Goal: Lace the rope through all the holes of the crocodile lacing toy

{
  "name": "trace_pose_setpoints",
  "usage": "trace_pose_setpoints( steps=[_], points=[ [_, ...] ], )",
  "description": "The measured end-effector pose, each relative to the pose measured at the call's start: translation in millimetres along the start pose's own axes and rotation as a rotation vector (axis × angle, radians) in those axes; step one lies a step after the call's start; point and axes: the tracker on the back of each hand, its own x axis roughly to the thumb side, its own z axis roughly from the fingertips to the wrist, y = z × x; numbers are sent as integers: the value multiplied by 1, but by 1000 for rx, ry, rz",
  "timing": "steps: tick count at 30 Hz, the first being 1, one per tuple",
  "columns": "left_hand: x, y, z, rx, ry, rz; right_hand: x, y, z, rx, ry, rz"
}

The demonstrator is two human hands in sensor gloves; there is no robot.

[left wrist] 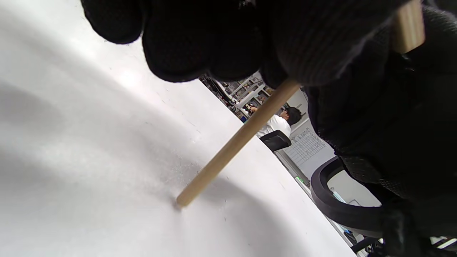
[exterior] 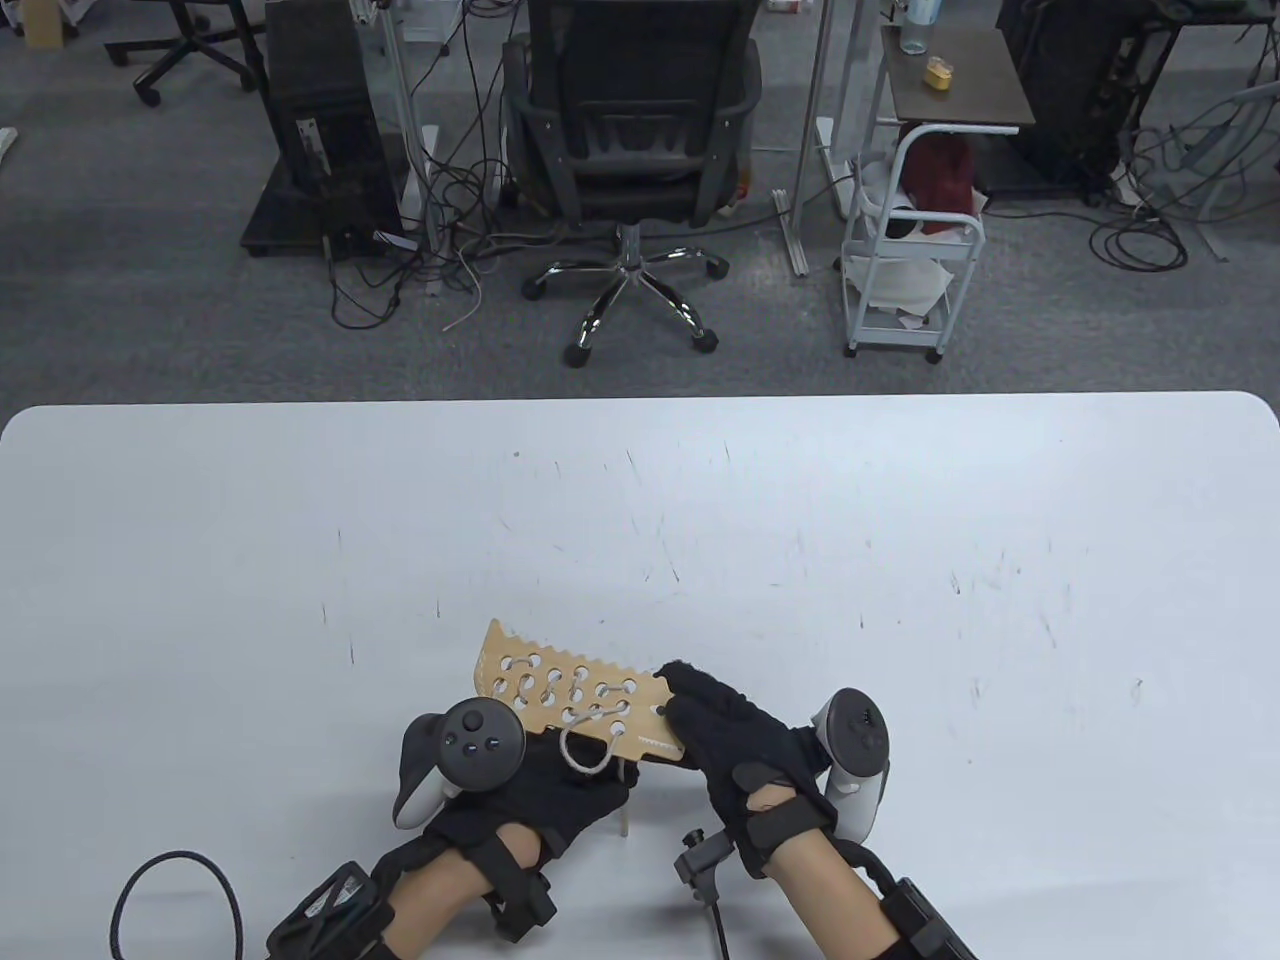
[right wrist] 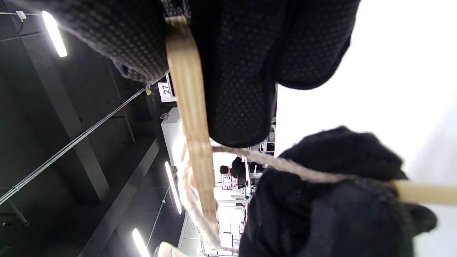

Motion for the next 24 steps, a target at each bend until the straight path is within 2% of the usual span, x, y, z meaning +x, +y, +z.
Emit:
trace_pose_setpoints(
  steps=[14, 24],
  points=[
    [3, 15, 7, 48, -3, 10, -3, -21, -5, -107, 11, -10],
    [-4, 37, 15, 154, 12, 47, -6, -36, -8, -168, 32, 3]
  ],
)
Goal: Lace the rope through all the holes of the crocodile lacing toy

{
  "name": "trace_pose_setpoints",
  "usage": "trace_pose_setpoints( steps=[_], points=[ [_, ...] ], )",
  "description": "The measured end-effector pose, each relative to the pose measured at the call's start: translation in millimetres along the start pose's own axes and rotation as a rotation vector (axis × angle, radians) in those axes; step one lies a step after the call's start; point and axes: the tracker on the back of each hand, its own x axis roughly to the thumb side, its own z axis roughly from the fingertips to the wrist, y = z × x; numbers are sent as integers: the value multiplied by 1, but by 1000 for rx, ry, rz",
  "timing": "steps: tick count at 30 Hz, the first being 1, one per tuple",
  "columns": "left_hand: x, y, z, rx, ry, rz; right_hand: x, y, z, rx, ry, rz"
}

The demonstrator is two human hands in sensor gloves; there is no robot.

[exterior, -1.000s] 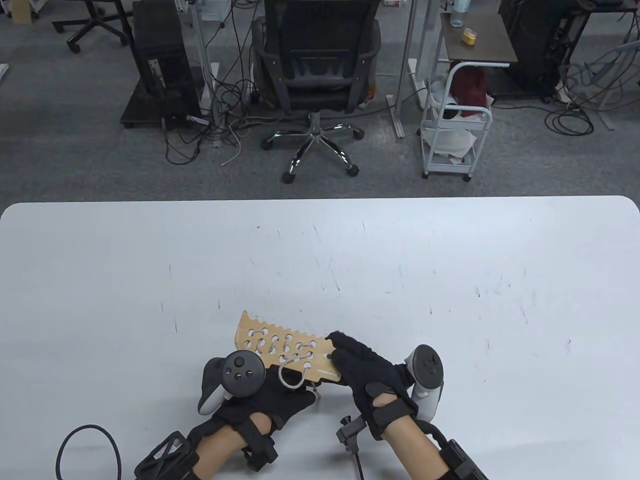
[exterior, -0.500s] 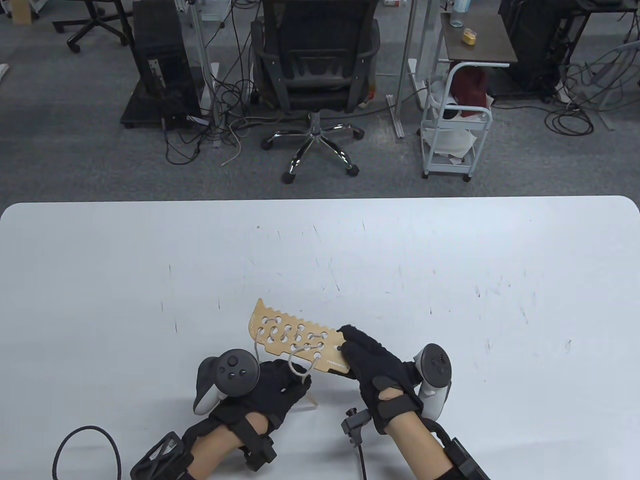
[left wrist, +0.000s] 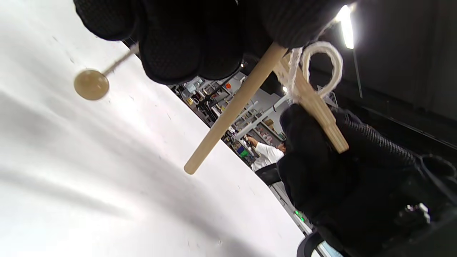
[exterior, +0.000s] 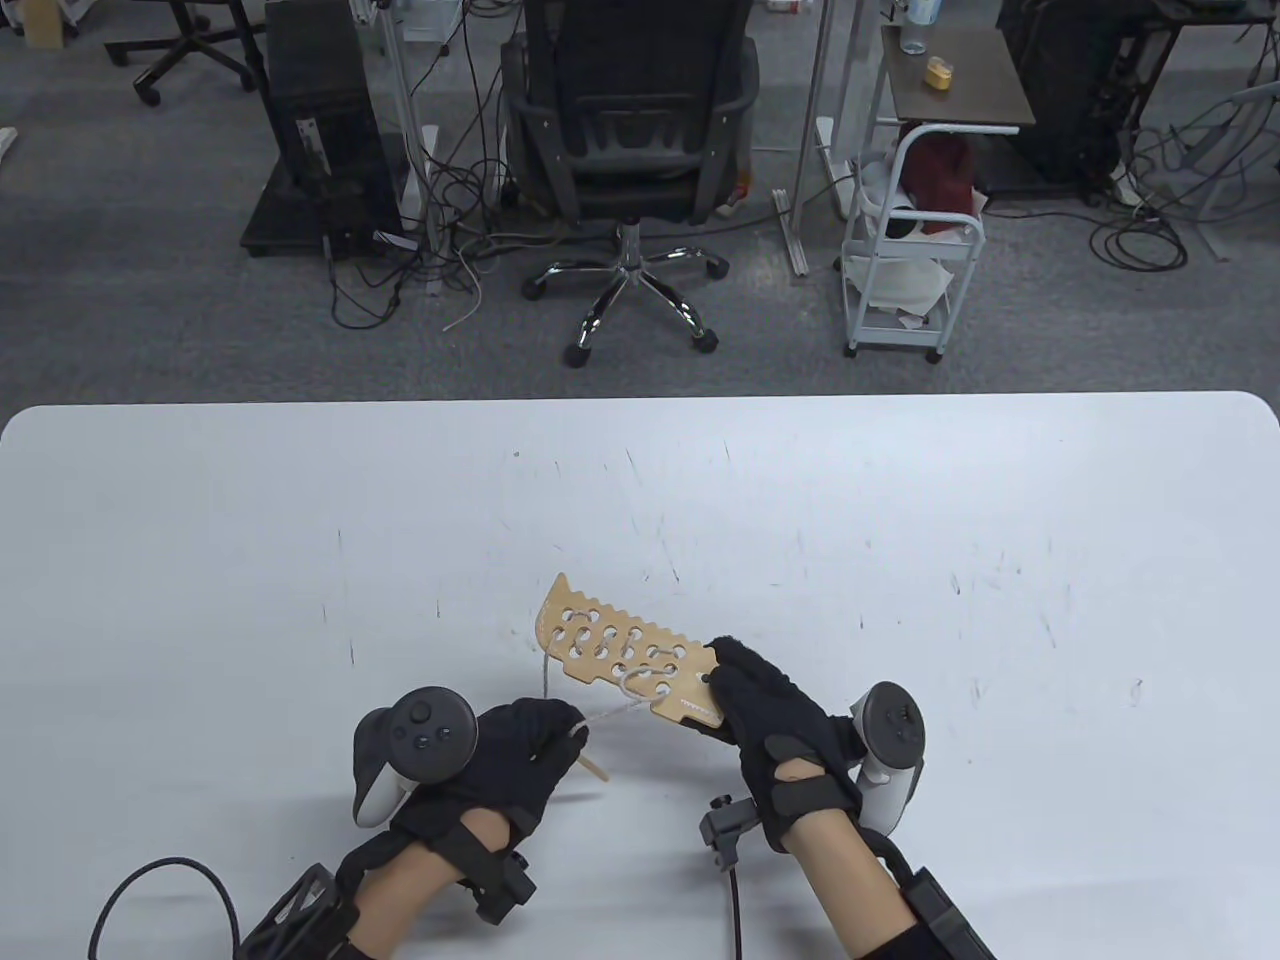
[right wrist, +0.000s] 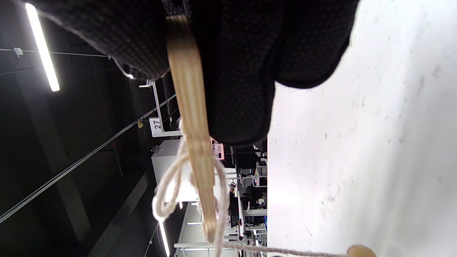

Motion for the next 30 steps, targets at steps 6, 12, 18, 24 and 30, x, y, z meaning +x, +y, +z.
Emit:
trace_pose_setpoints(
  steps=[6, 12, 18, 24, 30],
  points=[
    [-9, 17, 1, 83, 38, 13, -2, -9, -4, -34, 12, 0],
    [-18, 32, 2, 155, 73, -3, -4, -20, -8, -76, 20, 9],
    [-30, 50, 4, 228, 108, -22, -7, -28, -11, -108, 30, -1],
    [-40, 59, 4, 283, 120, -34, -6, -27, -11, -104, 25, 6],
    [-38, 62, 4, 295, 121, -40, -7, -25, -10, -100, 18, 21]
  ],
)
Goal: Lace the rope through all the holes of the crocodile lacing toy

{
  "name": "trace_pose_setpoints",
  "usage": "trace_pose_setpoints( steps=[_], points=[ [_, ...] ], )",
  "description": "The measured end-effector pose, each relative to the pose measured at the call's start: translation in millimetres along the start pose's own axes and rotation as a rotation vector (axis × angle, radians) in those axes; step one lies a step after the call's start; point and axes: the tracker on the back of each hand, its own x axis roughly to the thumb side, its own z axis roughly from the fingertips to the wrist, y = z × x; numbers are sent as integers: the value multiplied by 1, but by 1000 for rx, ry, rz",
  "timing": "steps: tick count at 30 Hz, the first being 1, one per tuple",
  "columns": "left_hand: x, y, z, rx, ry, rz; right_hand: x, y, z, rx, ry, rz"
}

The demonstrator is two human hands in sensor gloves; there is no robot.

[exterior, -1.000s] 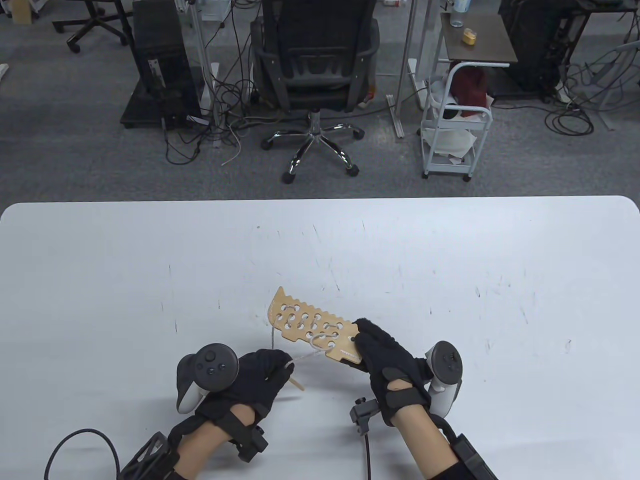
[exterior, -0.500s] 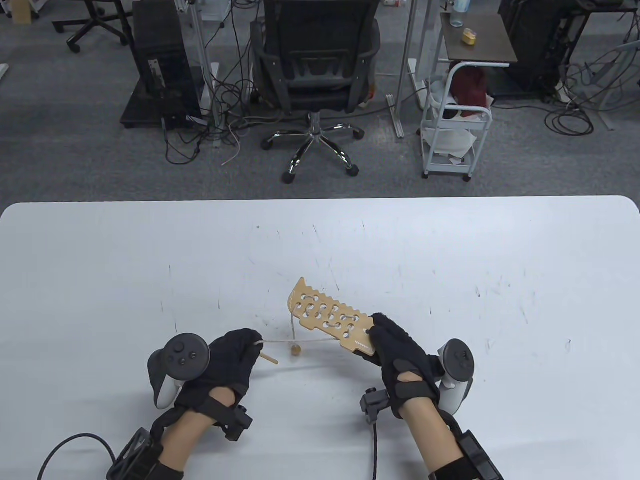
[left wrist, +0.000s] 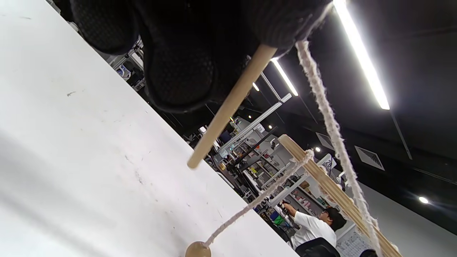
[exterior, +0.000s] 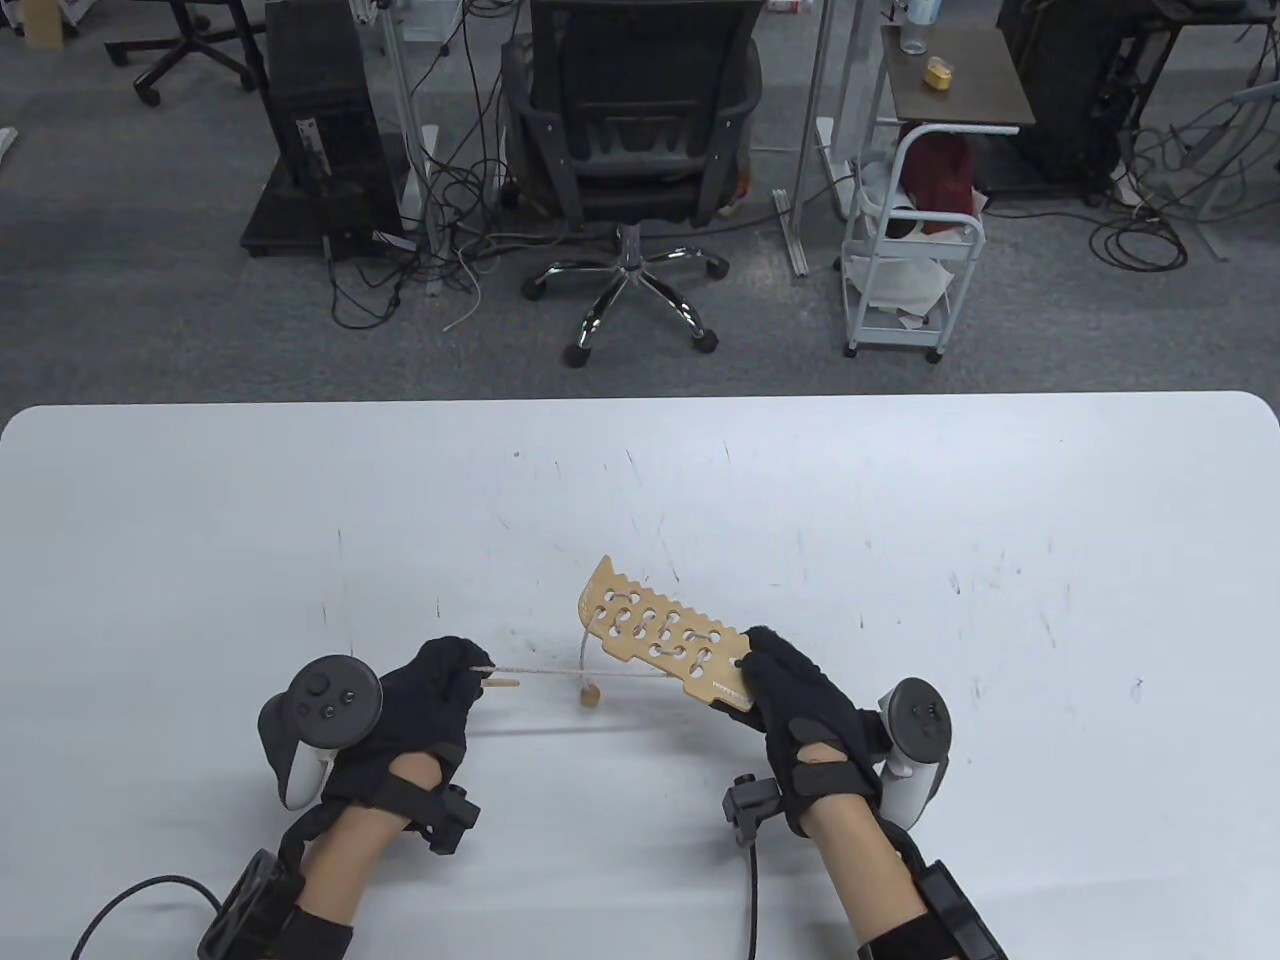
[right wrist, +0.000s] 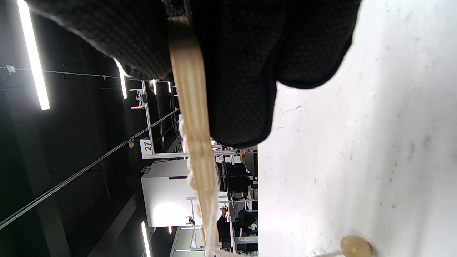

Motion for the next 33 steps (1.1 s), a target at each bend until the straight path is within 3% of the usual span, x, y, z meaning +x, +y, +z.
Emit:
trace_pose_setpoints(
  steps=[5, 10, 21, 29, 33],
  points=[
    [5, 2, 2, 15, -33, -37, 0, 1, 0, 1, -1, 4],
    [15, 1, 4, 38, -114, -335, 0, 0, 0, -6, -5, 34],
    [14, -18, 0, -75, -174, -646, 0, 0, 0, -7, -13, 61],
    [5, -43, -4, -313, -159, -618, 1, 2, 1, 0, -13, 67],
    [2, -49, -4, -345, -148, -596, 1, 2, 1, 4, -15, 72]
  ],
)
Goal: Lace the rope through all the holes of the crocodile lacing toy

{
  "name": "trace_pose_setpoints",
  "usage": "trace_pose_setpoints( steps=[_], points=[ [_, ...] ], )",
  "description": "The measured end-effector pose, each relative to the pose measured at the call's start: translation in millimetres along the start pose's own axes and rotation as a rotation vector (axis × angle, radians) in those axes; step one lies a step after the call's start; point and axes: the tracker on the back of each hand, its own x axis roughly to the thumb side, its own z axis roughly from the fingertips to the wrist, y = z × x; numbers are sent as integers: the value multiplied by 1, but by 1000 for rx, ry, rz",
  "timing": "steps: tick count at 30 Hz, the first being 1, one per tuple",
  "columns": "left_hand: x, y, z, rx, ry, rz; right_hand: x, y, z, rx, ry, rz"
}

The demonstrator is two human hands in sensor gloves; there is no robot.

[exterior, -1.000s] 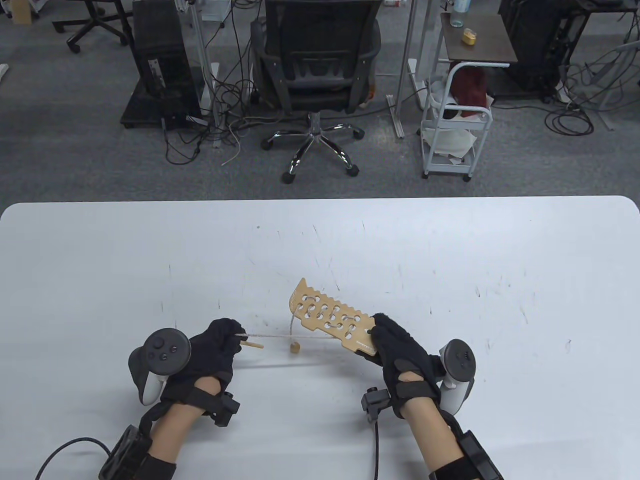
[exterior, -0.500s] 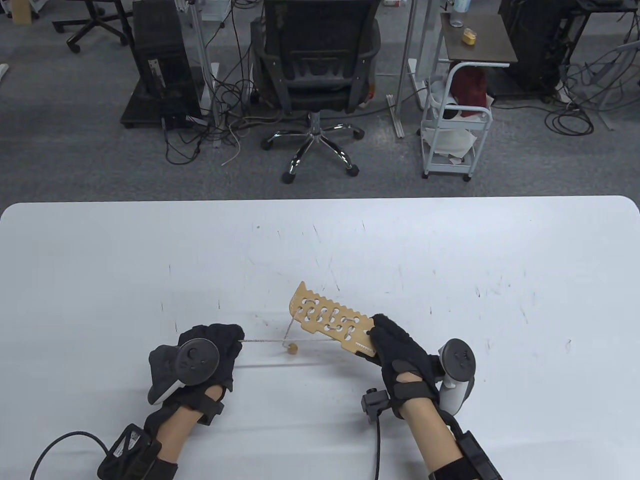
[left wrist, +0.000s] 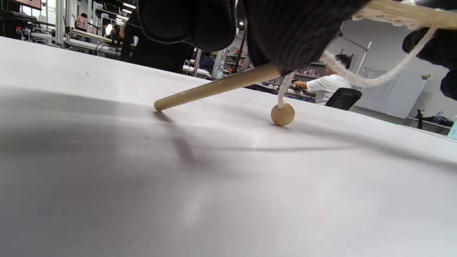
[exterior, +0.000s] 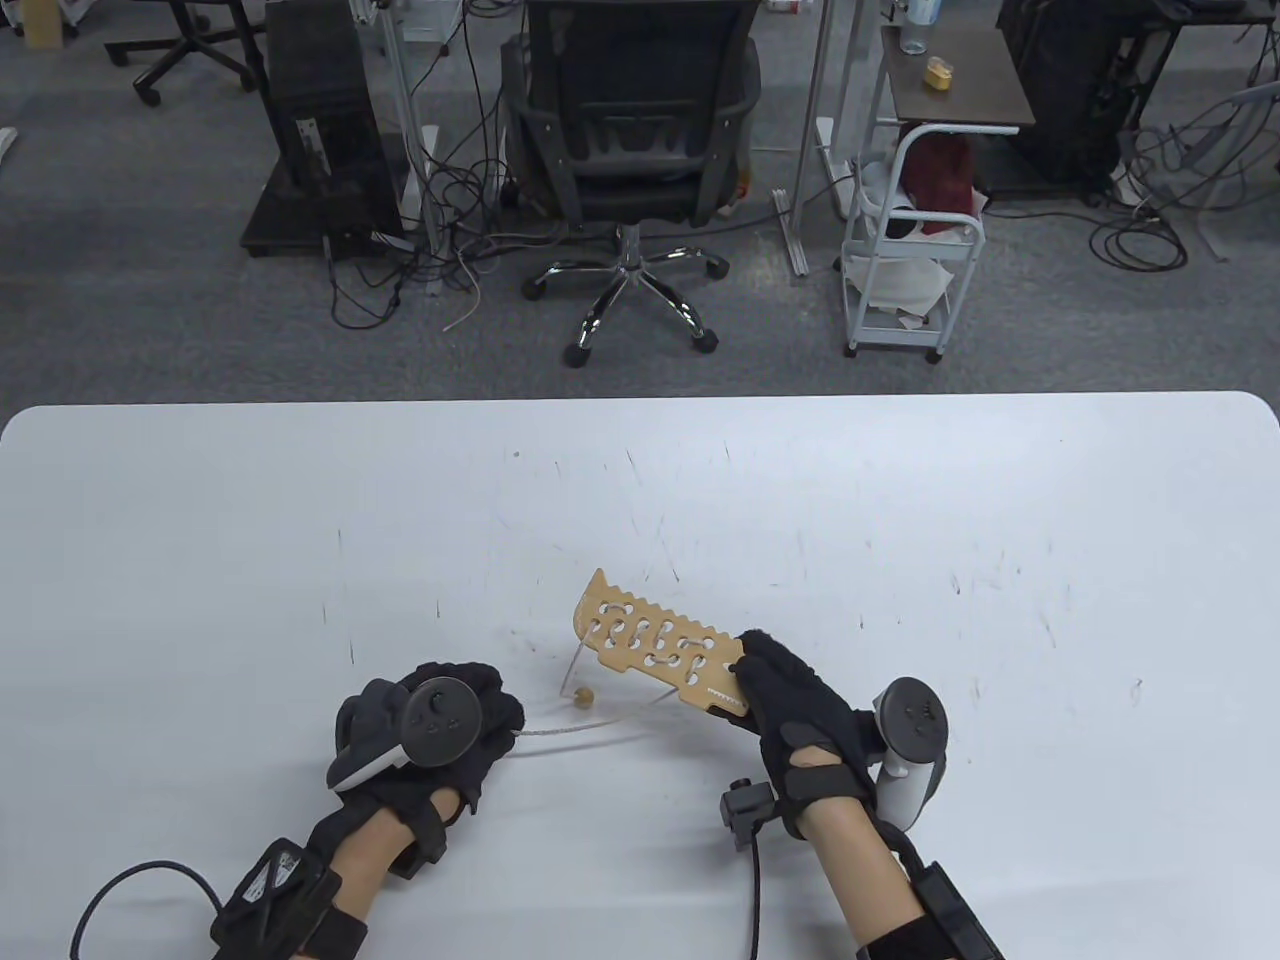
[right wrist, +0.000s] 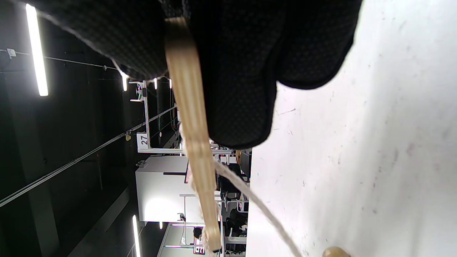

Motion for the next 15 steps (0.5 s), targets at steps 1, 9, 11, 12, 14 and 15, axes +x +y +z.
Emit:
trace_pose_setpoints(
  steps=[1, 9, 11, 12, 14, 15],
  points=[
    [0, -1, 0, -3, 0, 0, 0, 0, 0, 1, 0, 1],
    [-2, -11, -5, -72, 10, 8, 0, 3, 1, 14, 2, 10],
    [-3, -13, -6, -82, 12, 8, 0, 3, 1, 17, 2, 12],
    [-4, -14, -6, -89, 13, 7, 0, 4, 1, 19, 2, 13],
    [-4, -16, -7, -106, 15, 4, -1, 4, 1, 23, 3, 14],
    [-4, -17, -8, -119, 14, 2, -1, 4, 1, 24, 3, 15]
  ],
)
